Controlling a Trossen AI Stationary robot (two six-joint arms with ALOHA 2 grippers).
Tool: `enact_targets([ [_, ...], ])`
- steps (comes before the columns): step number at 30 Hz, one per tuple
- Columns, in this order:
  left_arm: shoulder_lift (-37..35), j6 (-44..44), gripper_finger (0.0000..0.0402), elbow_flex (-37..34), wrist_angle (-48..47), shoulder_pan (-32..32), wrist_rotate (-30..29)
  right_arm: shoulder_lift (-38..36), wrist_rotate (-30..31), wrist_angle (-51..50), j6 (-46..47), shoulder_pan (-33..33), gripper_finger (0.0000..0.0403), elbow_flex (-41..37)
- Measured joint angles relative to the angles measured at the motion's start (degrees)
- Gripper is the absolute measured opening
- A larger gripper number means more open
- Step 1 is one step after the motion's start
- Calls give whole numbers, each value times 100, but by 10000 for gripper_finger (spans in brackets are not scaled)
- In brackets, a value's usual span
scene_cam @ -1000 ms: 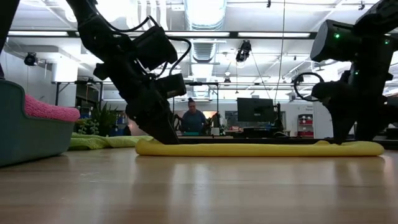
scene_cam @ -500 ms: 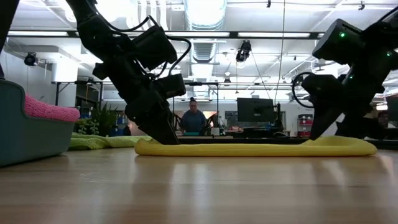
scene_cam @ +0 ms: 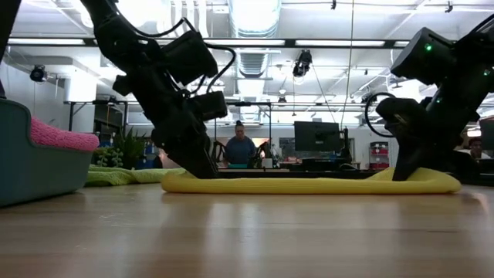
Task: Fold microfiber towels
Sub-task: Fold the yellow microfiber cloth
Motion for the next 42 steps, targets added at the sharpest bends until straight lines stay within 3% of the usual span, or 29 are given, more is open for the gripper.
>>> enact_targets([
  [3,-365,139,180,16,-447,0,-6,-32,0,5,-28,0,17,0],
  [13,-1705,403,180,-139,-2123,-1,-341,-369,-2,-176,35,0,12,0],
  [18,-1846,309,180,-488,-2009,-2,-339,-528,0,-483,-51,2,12,270],
  [25,-1495,150,180,-788,-1481,-2,-335,-377,57,-522,-200,4,12,846],
  [31,-1074,148,180,-804,-1277,-2,-327,289,162,-526,-436,57,12,1509],
  [42,-981,150,180,-787,-1085,-2,-297,2332,149,-351,-1303,55,12,3129],
])
